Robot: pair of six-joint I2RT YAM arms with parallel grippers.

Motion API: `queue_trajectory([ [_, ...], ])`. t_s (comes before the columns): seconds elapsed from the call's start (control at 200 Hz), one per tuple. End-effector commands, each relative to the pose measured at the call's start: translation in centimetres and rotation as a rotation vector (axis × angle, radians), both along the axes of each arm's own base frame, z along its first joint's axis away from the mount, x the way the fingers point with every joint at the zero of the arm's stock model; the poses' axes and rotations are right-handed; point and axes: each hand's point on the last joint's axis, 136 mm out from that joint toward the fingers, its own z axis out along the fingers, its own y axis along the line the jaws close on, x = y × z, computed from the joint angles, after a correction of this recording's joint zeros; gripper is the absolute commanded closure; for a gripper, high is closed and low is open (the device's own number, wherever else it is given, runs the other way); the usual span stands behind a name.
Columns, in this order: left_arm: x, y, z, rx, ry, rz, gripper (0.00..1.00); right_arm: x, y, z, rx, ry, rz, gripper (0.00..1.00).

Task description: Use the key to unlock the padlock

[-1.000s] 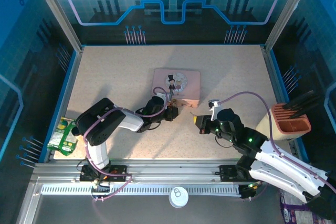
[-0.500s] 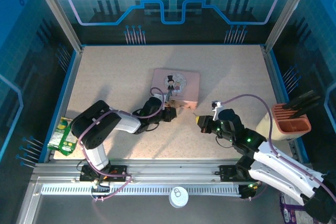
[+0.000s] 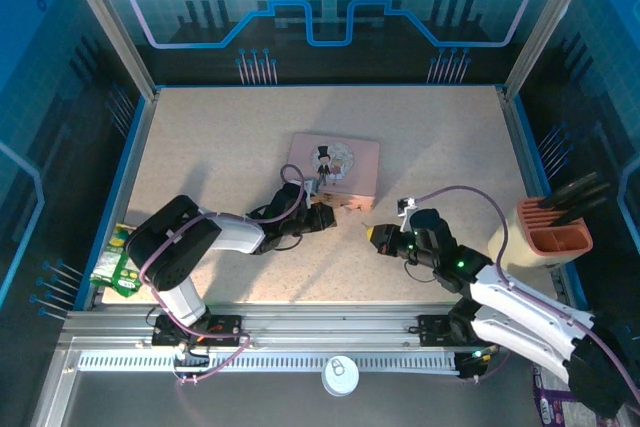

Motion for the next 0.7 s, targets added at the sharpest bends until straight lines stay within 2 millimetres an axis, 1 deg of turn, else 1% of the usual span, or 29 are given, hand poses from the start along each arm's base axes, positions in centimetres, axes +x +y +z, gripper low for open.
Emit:
queue_trajectory([
  [0.0,1.0,-1.1,4.2,-0.129,-0.043,0.024,0.96,0.6,0.9,0.8,0.100,0.000,-0.011,1.00],
  [0.11,1.0,-1.0,4.6,-0.177,-0.034,0.058,0.97,0.7,1.2,0.2,0.128,0.031,-0.025,1.00],
  [0.14,0.9,-1.0,4.7,-0.189,-0.028,0.063,0.97,0.6,1.3,-0.3,0.131,0.053,-0.027,1.00],
  [0.15,0.9,-1.1,4.7,-0.192,-0.026,0.064,0.97,0.8,1.5,0.1,0.148,0.039,-0.025,1.00],
  [0.31,0.7,-1.4,5.0,-0.242,-0.004,0.086,0.98,0.9,2.4,-0.5,0.203,0.077,-0.019,1.00],
  [0.545,0.7,-1.2,5.5,-0.276,0.008,0.115,1.00,1.2,2.7,-1.2,0.244,0.110,-0.044,1.00],
  [0.695,0.6,-1.4,5.9,-0.306,0.012,0.119,1.00,1.4,3.1,-1.5,0.277,0.132,-0.043,1.00],
])
